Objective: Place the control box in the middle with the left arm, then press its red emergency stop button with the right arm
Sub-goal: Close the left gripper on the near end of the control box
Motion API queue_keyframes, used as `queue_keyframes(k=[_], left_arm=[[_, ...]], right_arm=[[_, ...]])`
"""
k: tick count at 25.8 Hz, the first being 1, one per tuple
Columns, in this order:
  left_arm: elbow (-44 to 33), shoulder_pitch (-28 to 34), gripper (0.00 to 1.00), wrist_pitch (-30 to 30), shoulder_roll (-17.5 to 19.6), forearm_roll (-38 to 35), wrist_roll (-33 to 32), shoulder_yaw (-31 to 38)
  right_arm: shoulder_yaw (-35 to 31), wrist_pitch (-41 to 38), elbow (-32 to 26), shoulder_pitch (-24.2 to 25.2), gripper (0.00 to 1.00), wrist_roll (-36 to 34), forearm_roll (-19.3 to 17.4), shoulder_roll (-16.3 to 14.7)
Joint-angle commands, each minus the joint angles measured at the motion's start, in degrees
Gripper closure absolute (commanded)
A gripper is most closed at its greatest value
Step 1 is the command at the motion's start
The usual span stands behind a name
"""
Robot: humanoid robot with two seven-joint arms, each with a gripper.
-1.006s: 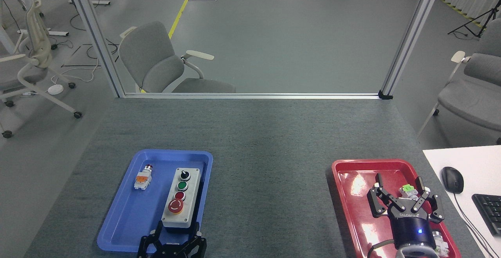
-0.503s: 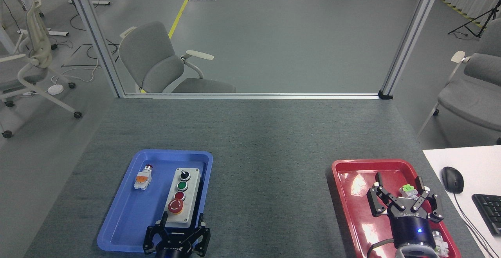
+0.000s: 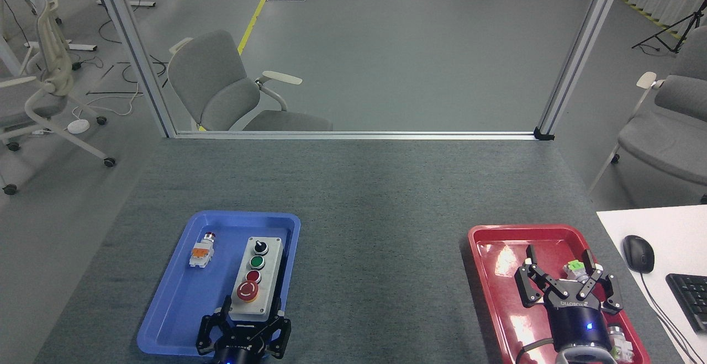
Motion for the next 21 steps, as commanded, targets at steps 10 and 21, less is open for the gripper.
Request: queue_keyframes(k=[10,21], left_arm=[[0.6,-0.1,0.01,0.1,0.2,-0.2,0.1,0.2],[4.8,-2.6,0.01,0.1,0.1,0.2,0.2,0.3]], right_arm=[[0.4,-1.8,0.5,0.2,0.01,0.5,-0.1,0.9],[0.6,-3.1,0.7,0.2,0.01,4.0,-0.3,1.7]])
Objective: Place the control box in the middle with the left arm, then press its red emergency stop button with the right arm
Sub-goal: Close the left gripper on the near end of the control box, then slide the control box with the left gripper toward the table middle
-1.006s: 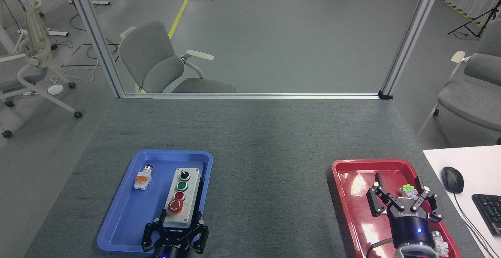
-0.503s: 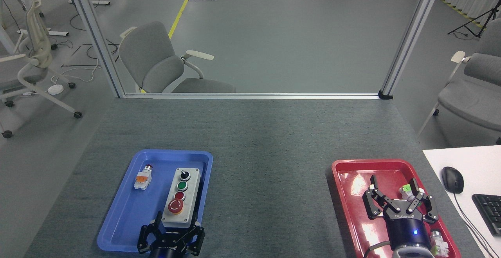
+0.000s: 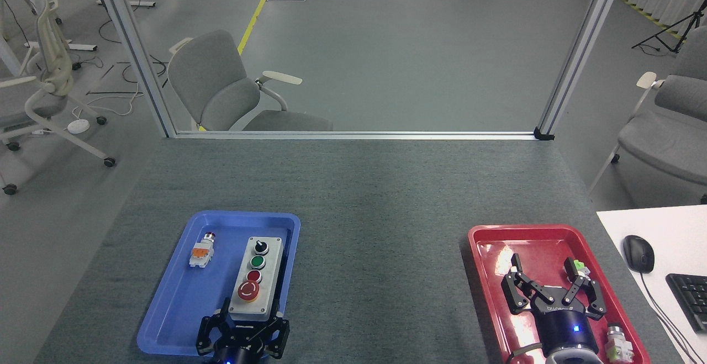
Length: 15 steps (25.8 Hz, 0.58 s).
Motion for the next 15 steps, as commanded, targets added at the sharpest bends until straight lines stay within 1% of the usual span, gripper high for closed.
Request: queue_keyframes(k=[1,4,12,13,15], left_arm=[[2.5,-1.7,0.01,0.0,-0.2,0.2,0.2,0.0],[4.7,-3.4,0.01,0.0,-0.4,0.4,0.2,0.0],[6.7,-4.5,0.02,0.0,-0.3,0.4,0.0,0.0],[7.3,-5.2,0.04,0.0,-0.2,0.4,0.0,0.0],[8.9,-6.3,0.19,0.0,-0.2,0.5,0.0,0.0]], right_arm=[[0.3,-1.8,0.1,0.0,0.01,0.1,-0.1,0.1],[1.0,-2.4,0.1,0.0,0.01,0.1,0.0,0.1],[3.5,-2.0,0.1,0.1,0.01,0.1,-0.1,-0.1],[3.6,-1.9,0.1,0.0,0.01,0.1,-0.1,-0.1],[3.7,-2.0,0.1,0.0,0.01,0.1,-0.1,-0.1]])
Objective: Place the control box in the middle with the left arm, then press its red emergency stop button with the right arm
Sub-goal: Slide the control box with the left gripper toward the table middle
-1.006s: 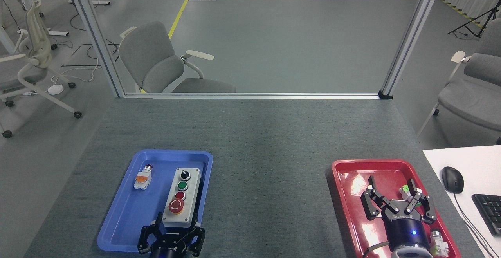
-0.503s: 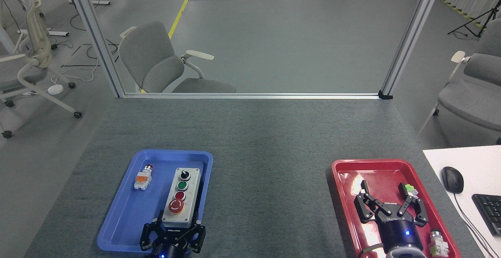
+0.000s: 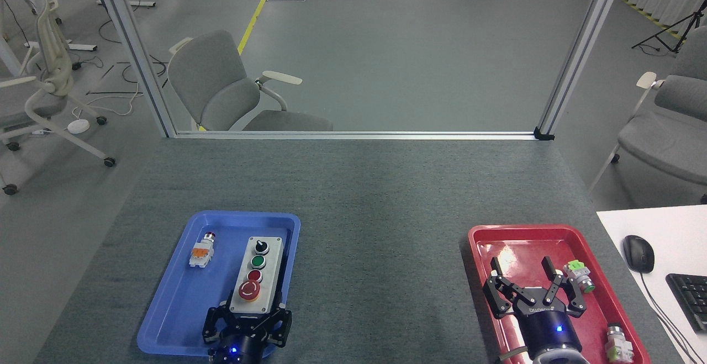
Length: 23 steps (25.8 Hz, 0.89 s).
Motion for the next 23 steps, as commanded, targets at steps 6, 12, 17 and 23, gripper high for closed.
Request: queue_keyframes(k=[6,12,17,23], left_arm=[[3.5,-2.4,0.57,-0.5,0.4,2.0,-0.1,0.0],[3.3,-4.6,1.00,-1.1,1.3,5.2,0.0,0.0],[-3.0,-4.4,1.00,-1.8,4.1,6.3,-0.3,0.1],[-13.2,0.0,1.00,-5.9,4.5,6.4,-1.1,-0.6]], right_arm=[[0.5,0.0,0.0,0.0,0.01,0.0,-0.1,0.1],[1.0,-0.1,0.0,-0.2,0.01,0.0,0.0,0.2],[1.1,-0.1,0.0,-0.2,0.01,0.0,0.1,0.8],[0.9,-0.2,0.1,-0.7,0.01,0.2,0.2,1.3]])
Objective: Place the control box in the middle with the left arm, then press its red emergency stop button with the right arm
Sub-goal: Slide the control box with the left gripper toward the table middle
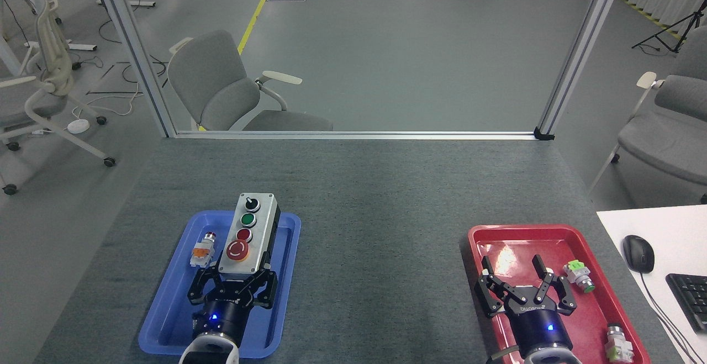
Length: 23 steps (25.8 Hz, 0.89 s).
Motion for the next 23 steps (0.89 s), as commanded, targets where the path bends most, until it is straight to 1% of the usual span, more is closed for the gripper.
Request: queue_keyframes(k=[1,4,6,9,14,18,20,23], left_arm=[[-4.2,2.3,1.00,-1.8,-0.3,-0.2,-0.6,-1.2],[-3.0,1.7,1.00,-1.4,-0.6,-0.2,-0.8,-7.1],[-1.9,0.6,1.00,-1.1,-1.3,-0.3,-1.5,-9.4],[-0.5,-1.8,1.00,-0.9,-4.5,-0.8,-3.7,-11.9],[6.5,-8.0,1.00,-0.7,-7.2,-1.1,-5.7,-17.0],[13.4,-10.7,1.00,-0.6,-9.8,-2.3,-5.8,-20.7],[16.5,-11.8,1.00,1.9,-9.9,-2.3,-5.7,-23.8],[19.1,-13.5,1.00,5.3,-9.9,-2.0,-5.7,-30.3]], right_arm=[[-0.1,0.1,0.0,-0.3,0.01,0.0,0.0,0.3],[-0.1,0.1,0.0,-0.3,0.01,0.0,0.1,0.5],[-0.1,0.2,0.0,-0.4,0.01,0.0,0.1,1.2],[-0.4,0.3,0.1,-0.6,0.01,0.0,0.1,1.3],[-0.5,0.2,0.2,-0.5,0.01,0.0,0.0,0.9],[-0.3,0.1,0.2,-0.3,0.01,0.0,0.0,0.7],[-0.3,0.1,0.2,-0.3,0.01,0.0,0.0,0.7],[-0.3,0.3,0.2,-0.3,0.01,0.0,-0.2,0.5]])
